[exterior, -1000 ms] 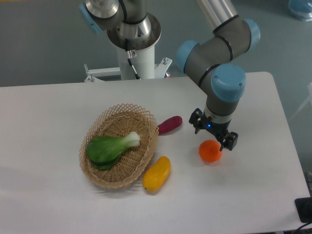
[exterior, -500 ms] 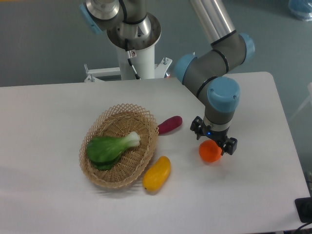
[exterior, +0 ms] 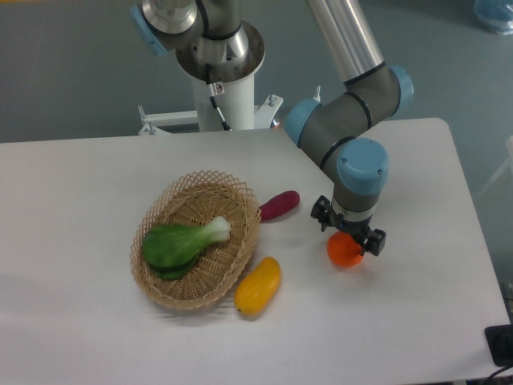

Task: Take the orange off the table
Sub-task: 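Lower the gripper around the orange and close its fingers on it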

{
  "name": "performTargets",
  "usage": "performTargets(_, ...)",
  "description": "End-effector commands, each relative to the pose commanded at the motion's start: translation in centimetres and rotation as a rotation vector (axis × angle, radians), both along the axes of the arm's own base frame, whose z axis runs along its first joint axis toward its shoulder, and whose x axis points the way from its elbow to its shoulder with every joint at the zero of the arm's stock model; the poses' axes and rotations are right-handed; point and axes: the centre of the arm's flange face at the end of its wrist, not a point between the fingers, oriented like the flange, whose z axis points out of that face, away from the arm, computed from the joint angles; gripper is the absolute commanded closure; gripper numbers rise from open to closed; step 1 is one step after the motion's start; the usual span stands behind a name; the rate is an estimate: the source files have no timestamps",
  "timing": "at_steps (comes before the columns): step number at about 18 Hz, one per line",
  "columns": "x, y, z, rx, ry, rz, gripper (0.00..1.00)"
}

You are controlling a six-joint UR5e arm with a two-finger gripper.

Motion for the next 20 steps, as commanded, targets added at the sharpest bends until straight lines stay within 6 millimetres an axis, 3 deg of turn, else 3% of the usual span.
performTargets(11, -0.7, 0.39, -0.89, 0.009, 0.019, 0.011, 0.0)
performTargets(12, -0.77, 0.43, -0.78, 0.009, 0.02, 0.011, 0.05)
performTargets(13, -0.73, 0.4, -0.75, 0.009, 0.02, 0.011, 0.18)
performTargets(15, -0.72, 0.4, -0.56, 0.011, 0.023, 0.009, 0.29)
performTargets(20, -0.81, 0.47, -0.09, 0.015, 0.028, 0.0, 0.32)
